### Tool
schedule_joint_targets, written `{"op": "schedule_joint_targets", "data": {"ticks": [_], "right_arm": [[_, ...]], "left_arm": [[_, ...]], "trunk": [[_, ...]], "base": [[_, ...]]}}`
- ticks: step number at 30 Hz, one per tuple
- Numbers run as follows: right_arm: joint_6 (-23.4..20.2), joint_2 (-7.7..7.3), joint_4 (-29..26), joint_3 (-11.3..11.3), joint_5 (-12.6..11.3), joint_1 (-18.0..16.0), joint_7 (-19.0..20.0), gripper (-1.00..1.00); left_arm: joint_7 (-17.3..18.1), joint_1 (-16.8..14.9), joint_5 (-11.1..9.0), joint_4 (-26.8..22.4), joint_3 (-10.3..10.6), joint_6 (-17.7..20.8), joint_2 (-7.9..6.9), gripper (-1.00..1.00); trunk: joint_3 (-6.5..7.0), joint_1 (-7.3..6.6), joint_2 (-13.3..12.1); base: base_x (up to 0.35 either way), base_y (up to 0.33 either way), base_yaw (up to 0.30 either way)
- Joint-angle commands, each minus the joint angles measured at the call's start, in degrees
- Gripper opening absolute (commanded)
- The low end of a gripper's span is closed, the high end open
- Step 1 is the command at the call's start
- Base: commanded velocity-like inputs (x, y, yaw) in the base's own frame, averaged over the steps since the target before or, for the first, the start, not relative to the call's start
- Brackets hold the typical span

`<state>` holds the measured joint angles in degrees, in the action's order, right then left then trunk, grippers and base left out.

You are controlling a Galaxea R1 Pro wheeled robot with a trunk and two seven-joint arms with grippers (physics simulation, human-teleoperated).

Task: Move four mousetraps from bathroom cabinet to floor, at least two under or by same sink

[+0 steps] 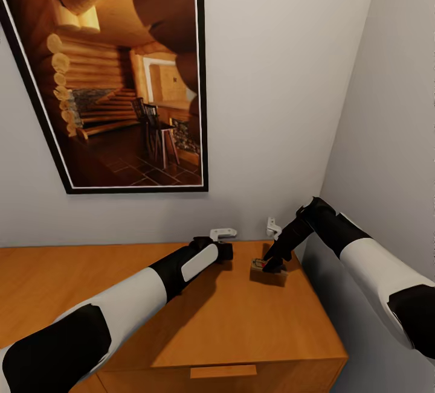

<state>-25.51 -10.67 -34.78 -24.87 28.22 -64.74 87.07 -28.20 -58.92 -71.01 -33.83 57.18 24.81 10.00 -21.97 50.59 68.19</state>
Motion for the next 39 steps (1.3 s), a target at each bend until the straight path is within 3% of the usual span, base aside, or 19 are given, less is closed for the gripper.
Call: {"op": "schedule_joint_targets", "data": {"ticks": [1,17,39], "right_arm": [[-0.95,-0.05,-0.11,-0.18,0.09,-0.04,0.29,-1.00],[-0.95,-0.05,-0.03,-0.18,0.09,-0.04,0.28,-1.00],[-0.92,-0.05,0.12,-0.18,0.09,-0.04,0.20,-1.00]], "left_arm": [[-0.46,-0.06,-0.62,1.92,0.30,0.22,0.00,-1.00],[-0.35,-0.06,-0.63,1.92,0.30,0.33,0.00,-1.00],[-0.19,-0.06,-0.71,1.92,0.39,0.36,0.00,-1.00]], "trunk": [[0.10,-0.22,-0.38],[2.97,-3.73,-6.79],[6.92,-8.56,-15.62]], "base": [[0.000,0.000,0.000],[-0.014,0.006,0.000],[-0.245,0.190,0.000]]}}
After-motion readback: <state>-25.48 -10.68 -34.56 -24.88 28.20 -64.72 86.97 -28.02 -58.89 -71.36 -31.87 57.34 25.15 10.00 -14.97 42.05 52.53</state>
